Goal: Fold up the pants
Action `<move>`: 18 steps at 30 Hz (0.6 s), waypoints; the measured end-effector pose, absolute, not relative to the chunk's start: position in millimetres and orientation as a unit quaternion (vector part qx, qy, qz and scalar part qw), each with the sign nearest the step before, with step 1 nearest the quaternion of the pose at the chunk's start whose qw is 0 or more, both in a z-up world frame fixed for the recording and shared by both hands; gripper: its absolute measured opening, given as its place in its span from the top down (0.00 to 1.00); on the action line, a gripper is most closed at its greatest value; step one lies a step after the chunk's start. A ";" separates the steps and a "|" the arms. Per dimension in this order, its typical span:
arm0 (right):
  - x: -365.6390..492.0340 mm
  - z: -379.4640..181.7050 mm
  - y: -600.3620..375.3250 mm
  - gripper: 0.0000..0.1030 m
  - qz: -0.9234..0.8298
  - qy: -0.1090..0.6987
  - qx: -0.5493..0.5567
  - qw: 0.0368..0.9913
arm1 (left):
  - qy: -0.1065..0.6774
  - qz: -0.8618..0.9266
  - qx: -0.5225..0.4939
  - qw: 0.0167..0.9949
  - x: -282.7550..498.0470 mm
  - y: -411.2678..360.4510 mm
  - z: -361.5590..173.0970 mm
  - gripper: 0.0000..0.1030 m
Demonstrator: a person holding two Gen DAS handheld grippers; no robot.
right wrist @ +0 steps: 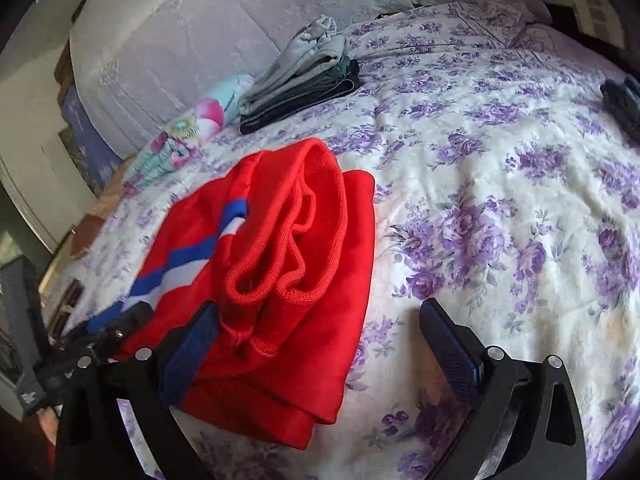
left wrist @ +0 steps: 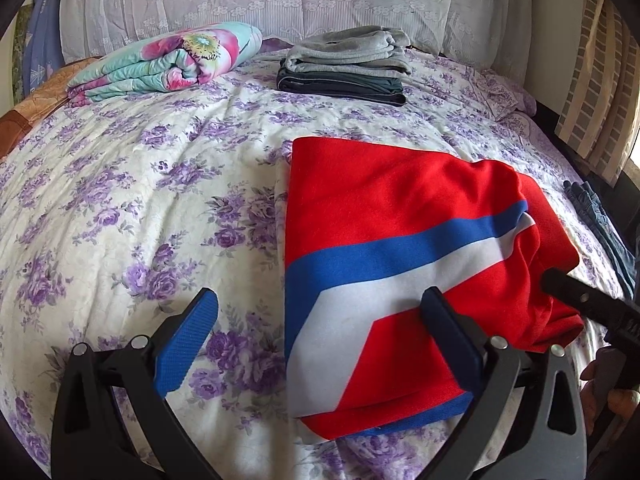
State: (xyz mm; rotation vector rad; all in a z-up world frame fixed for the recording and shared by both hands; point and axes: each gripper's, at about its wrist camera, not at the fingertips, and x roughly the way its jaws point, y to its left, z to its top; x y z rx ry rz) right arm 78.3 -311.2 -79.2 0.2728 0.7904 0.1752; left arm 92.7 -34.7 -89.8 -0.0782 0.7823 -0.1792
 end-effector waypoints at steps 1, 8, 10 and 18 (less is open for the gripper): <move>80.9 -79.8 -303.6 0.03 0.076 0.394 0.109 0.909 | 0.380 -0.086 -0.037 0.920 92.5 -34.9 -89.6 0.04; 78.0 -79.0 -312.9 0.03 0.093 0.383 0.134 0.909 | 0.382 -0.089 -0.042 0.919 91.9 -34.7 -90.0 0.04; 73.6 -78.0 -321.5 0.03 0.111 0.369 0.163 0.908 | 0.382 -0.090 -0.043 0.919 92.0 -34.8 -89.9 0.04; 70.5 -76.5 -332.0 0.03 0.119 0.356 0.208 0.903 | 0.387 -0.095 -0.051 0.916 94.2 -31.5 -91.6 0.04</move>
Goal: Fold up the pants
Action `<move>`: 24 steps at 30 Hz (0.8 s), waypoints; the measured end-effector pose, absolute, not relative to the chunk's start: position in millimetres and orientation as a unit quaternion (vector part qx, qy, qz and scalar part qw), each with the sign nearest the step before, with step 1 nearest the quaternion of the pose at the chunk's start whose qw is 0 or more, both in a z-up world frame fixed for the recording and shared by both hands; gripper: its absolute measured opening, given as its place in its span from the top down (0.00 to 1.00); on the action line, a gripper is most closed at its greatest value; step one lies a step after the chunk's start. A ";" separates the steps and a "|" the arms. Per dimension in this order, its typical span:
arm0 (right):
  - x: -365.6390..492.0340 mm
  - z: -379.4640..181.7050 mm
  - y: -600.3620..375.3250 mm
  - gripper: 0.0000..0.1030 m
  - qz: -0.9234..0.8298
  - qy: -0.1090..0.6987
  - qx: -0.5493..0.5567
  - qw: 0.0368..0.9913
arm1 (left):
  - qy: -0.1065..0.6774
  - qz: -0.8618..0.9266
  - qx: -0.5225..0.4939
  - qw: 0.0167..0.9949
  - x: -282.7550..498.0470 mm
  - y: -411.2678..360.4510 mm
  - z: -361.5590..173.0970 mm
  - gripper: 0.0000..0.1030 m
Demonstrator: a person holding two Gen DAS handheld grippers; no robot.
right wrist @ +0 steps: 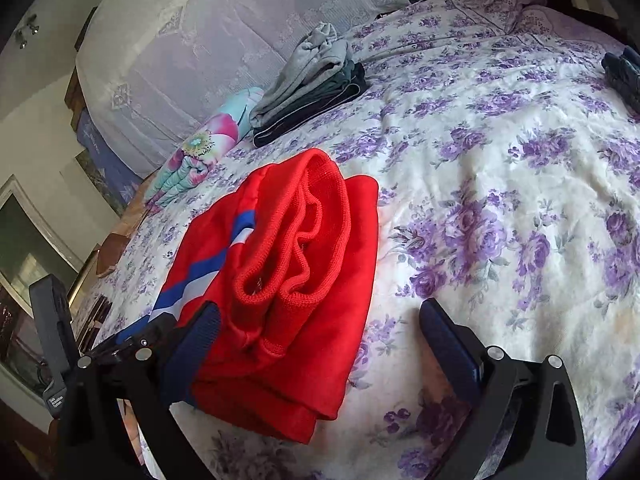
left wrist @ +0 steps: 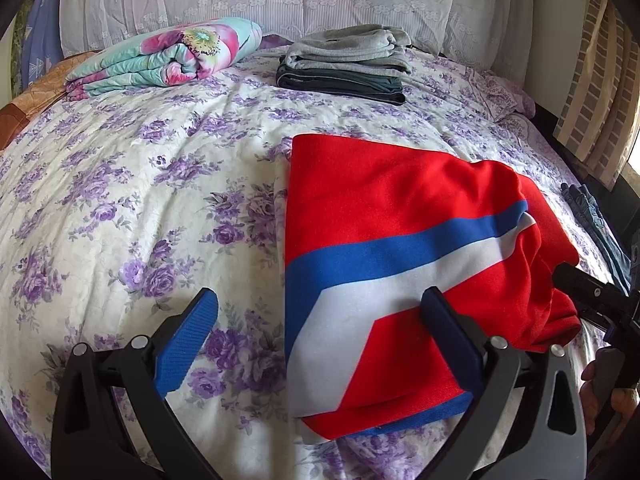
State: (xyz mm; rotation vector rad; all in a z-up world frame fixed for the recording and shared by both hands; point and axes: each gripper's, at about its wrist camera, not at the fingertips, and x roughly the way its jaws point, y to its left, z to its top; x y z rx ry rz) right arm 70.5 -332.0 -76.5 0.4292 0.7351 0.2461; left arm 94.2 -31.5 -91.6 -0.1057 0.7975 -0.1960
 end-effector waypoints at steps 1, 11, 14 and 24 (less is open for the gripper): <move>67.6 -71.5 -332.3 0.03 0.094 0.341 0.205 0.913 | 0.388 -0.096 -0.053 0.915 94.5 -31.1 -91.9 0.04; 87.9 -2.4 -268.0 0.03 0.079 0.246 0.054 0.964 | 0.397 -0.105 -0.068 0.909 98.4 -27.7 -94.2 0.04; 92.0 -2.8 -229.4 0.03 0.117 0.247 -0.007 0.962 | 0.398 -0.106 -0.070 0.908 98.6 -27.5 -94.6 0.04; 142.1 -26.4 -184.4 0.03 0.141 0.350 -0.047 0.925 | 0.404 -0.110 -0.078 0.905 100.6 -25.6 -95.9 0.04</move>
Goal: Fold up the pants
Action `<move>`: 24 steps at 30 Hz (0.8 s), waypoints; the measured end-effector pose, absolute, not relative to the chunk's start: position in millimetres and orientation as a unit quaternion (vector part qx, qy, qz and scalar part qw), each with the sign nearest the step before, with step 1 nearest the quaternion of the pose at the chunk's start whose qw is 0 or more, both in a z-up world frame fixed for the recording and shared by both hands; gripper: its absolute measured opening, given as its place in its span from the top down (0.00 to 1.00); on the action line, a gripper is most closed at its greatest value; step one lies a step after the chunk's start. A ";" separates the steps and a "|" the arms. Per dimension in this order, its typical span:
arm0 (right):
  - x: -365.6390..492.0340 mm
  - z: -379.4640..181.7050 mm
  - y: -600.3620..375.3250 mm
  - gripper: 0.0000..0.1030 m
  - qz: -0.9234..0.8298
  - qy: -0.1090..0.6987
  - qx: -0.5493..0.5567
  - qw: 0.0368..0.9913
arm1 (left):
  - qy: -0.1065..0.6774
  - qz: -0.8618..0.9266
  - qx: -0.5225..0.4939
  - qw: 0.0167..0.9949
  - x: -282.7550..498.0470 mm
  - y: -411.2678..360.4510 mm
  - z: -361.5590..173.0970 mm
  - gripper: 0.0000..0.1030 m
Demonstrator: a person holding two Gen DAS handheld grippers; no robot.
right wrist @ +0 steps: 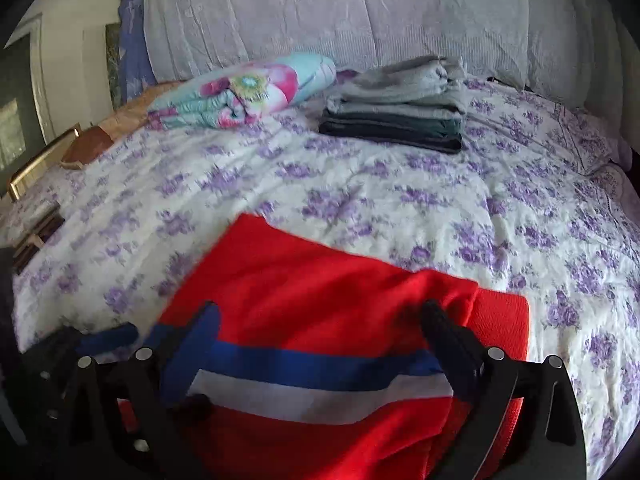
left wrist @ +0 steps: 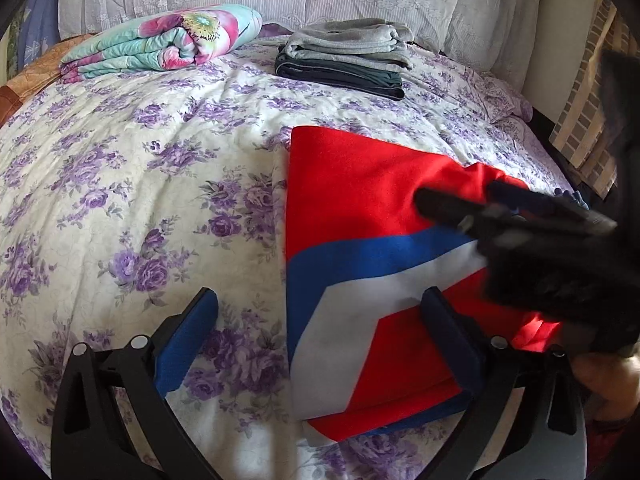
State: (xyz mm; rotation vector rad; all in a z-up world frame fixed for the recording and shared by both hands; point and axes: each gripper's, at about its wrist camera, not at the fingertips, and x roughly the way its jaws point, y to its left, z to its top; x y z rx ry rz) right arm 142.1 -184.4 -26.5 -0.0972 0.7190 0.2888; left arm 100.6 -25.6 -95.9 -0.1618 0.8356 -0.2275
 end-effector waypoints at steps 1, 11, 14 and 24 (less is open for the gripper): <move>142.1 -18.0 -179.2 0.03 0.149 0.346 -0.047 0.925 | 0.406 -0.111 -0.080 0.904 100.9 -25.4 -96.1 0.04; 206.0 -57.2 -136.6 0.04 0.172 0.471 -0.099 0.860 | 0.405 -0.103 -0.075 0.905 101.4 -26.2 -96.4 0.04; 195.0 -30.4 -151.4 0.04 0.171 0.439 -0.056 0.880 | 0.405 -0.105 -0.077 0.905 100.8 -25.8 -96.1 0.04; 125.7 -41.0 -238.9 0.03 0.069 0.409 -0.077 0.907 | 0.404 -0.104 -0.077 0.906 100.1 -25.5 -95.4 0.04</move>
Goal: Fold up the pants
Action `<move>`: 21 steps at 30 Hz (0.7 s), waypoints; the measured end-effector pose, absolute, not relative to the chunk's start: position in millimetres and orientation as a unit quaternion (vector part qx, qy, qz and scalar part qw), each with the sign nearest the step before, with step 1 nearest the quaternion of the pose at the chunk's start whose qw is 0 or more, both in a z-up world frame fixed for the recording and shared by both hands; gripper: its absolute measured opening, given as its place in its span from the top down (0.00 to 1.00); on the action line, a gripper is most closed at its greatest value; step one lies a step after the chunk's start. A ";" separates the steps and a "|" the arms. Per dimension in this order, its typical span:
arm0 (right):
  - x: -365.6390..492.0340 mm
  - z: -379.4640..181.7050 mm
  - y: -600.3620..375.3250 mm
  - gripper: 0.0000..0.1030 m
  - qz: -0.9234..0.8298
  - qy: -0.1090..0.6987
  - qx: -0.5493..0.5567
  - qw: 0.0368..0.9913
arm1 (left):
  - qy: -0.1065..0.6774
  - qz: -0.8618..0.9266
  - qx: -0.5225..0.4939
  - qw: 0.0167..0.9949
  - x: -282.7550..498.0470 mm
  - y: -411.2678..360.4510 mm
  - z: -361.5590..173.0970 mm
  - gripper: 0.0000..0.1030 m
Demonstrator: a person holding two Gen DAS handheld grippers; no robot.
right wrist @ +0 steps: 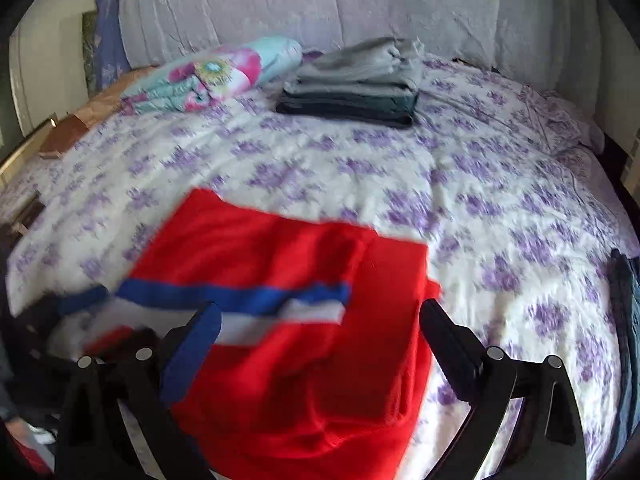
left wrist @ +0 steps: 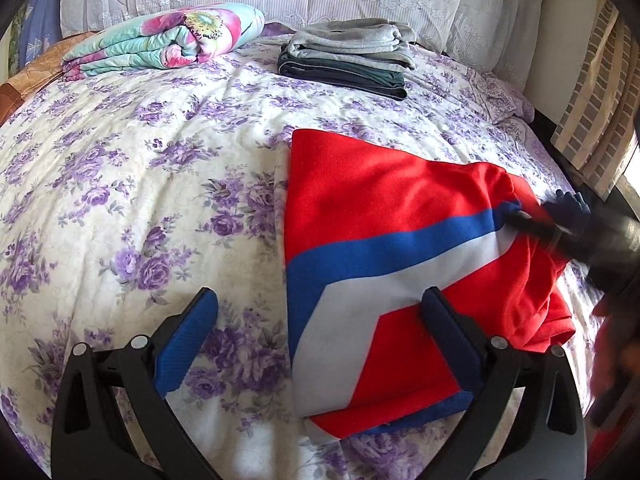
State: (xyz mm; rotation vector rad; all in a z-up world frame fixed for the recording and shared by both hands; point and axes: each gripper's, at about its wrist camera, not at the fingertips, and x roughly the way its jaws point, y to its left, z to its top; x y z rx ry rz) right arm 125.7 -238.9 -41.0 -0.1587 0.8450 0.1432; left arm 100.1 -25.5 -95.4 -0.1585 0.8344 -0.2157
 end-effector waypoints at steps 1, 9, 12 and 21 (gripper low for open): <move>128.4 -56.8 -245.0 0.03 0.074 0.420 -0.068 0.902 | 0.404 -0.105 -0.076 0.905 100.2 -26.2 -95.4 0.04; 101.7 -40.0 -298.8 0.03 0.125 0.365 0.084 0.919 | 0.410 -0.117 -0.088 0.900 100.2 -23.5 -94.1 0.05; 106.7 -39.0 -328.1 0.03 0.126 0.376 0.124 0.910 | 0.412 -0.173 -0.103 0.888 98.4 -26.1 -88.4 0.05; 159.1 -74.0 -344.9 0.03 0.195 0.432 0.240 0.847 | 0.443 -0.227 -0.098 0.862 104.4 -42.9 -99.0 0.04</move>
